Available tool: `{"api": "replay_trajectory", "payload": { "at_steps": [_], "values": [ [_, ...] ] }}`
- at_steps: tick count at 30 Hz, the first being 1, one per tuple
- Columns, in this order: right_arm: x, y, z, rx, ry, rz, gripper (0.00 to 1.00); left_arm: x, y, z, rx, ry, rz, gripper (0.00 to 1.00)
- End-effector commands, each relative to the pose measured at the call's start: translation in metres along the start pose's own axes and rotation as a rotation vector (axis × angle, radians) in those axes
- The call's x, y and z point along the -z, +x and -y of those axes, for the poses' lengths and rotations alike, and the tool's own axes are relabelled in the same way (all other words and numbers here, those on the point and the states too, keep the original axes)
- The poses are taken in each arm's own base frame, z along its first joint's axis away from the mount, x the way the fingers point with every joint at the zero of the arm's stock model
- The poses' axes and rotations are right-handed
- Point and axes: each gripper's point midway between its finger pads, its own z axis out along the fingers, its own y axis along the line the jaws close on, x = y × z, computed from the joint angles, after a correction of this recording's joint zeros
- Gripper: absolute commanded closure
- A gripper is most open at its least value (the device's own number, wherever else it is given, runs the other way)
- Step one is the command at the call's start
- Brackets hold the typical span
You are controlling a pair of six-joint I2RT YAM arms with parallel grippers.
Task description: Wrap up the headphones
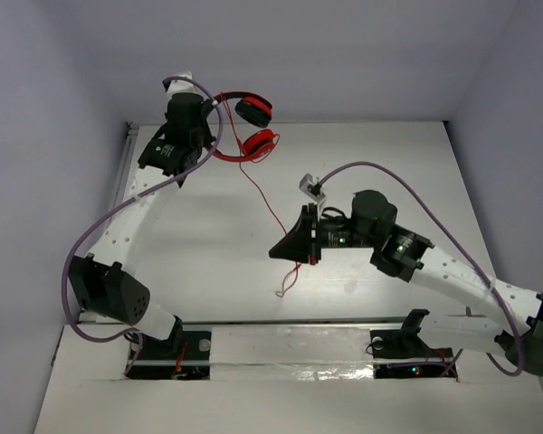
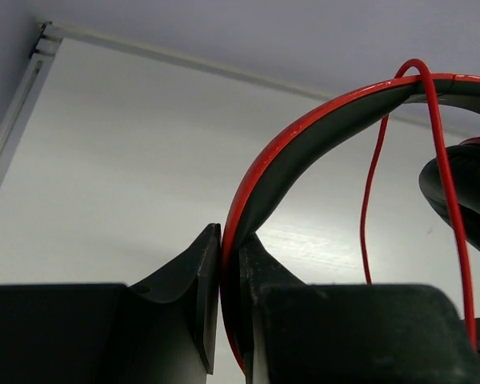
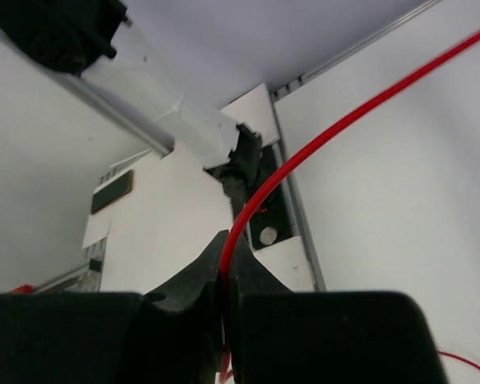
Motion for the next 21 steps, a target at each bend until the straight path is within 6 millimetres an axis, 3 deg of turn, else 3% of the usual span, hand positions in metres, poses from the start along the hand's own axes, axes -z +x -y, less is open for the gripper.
{"api": "replay_trajectory", "payload": {
  "at_steps": [1,3,4,5,12,16,21],
  "values": [
    [0.017,-0.033,-0.005,0.087,0.166,-0.037,0.93,0.015,0.015,0.003,-0.106,-0.013,-0.025,1.00],
    [0.021,-0.053,0.013,0.147,0.300,-0.019,0.97,0.023,0.029,0.009,-0.157,0.003,-0.039,1.00],
    [0.021,-0.047,0.027,0.138,0.365,-0.069,0.98,0.026,0.045,0.009,-0.195,0.005,-0.073,1.00],
    [0.024,-0.070,0.030,0.180,0.431,-0.030,0.98,0.035,0.051,0.017,-0.229,0.036,-0.078,1.00],
    [0.044,-0.101,0.074,0.307,0.733,-0.061,1.00,0.065,0.111,0.034,-0.364,0.192,-0.195,1.00],
    [0.053,-0.099,0.105,0.347,0.866,-0.107,0.99,0.081,0.125,0.041,-0.389,0.297,-0.228,1.00],
    [0.065,-0.102,0.140,0.345,0.986,-0.075,1.00,0.105,0.122,0.048,-0.390,0.414,-0.230,1.00]
  ]
}}
